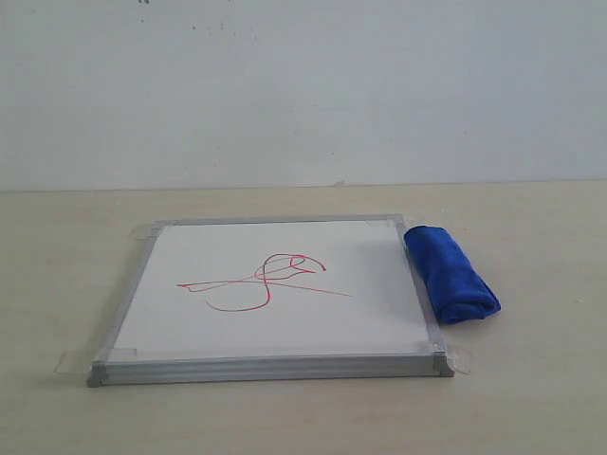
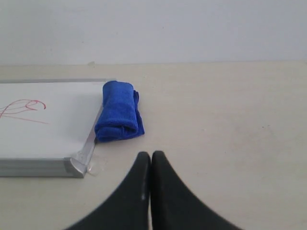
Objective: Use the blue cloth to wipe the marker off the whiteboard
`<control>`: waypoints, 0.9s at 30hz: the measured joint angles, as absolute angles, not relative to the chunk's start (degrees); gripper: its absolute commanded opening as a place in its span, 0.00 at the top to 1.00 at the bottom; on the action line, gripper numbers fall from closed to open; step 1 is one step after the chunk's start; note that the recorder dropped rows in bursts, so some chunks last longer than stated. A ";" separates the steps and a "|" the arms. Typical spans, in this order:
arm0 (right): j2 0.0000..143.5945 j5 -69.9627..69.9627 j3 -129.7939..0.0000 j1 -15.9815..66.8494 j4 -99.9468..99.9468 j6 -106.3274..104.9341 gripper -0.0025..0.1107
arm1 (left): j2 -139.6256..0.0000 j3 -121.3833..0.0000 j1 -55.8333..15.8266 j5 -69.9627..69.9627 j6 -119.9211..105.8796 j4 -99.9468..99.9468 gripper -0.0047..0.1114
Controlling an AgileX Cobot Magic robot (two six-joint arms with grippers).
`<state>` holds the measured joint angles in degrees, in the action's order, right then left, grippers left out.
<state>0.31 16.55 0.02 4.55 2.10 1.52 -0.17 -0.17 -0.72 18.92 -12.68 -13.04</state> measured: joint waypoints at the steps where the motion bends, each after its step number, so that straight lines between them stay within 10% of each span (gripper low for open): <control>1: 0.31 15.27 0.02 4.55 2.10 1.52 0.98 | -0.17 -0.17 -0.72 18.92 -12.68 -13.04 0.93; 27: 11.29 -1.23 -4.59 4.55 2.33 -0.85 0.98 | -0.17 -0.17 -0.72 18.92 -12.68 -13.04 0.93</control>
